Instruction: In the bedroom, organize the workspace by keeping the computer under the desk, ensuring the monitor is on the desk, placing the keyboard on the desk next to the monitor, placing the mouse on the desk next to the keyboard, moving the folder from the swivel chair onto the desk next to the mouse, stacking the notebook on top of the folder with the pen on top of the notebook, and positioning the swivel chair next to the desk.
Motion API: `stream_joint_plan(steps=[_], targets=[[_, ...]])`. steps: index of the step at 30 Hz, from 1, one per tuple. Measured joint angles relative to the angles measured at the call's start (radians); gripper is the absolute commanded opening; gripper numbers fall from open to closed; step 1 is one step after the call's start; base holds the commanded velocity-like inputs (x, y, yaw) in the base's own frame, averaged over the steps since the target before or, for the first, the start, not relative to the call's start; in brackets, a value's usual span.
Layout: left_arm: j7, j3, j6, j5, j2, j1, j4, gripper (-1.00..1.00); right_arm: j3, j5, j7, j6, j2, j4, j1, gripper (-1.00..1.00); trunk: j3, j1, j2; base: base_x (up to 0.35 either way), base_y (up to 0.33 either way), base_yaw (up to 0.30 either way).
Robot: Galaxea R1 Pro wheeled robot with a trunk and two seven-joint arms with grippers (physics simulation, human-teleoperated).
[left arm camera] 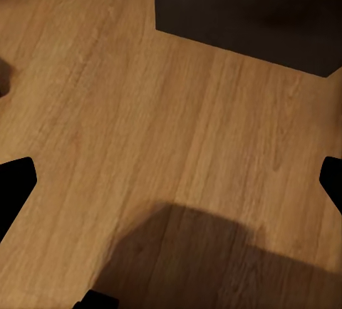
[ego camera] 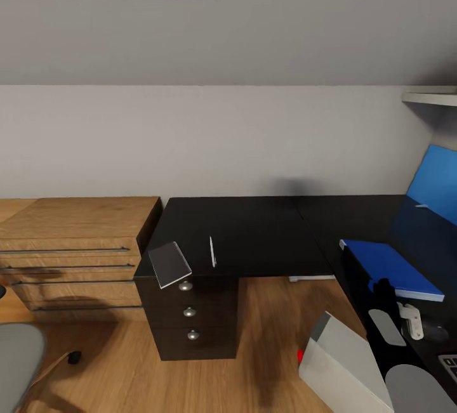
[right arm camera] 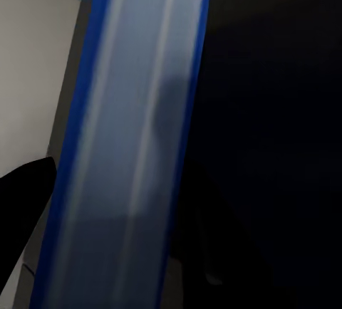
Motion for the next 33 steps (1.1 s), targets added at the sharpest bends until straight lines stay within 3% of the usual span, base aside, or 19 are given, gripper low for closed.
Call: stream_joint_plan(steps=[33], targets=[[0.000,0.001,0.001,0.000,0.002,0.000,0.001,1.00,0.002,-0.001,0.000,0.003,0.000,0.001,0.000,-1.00,0.003,-0.004,0.007,0.000,0.000,0.000]])
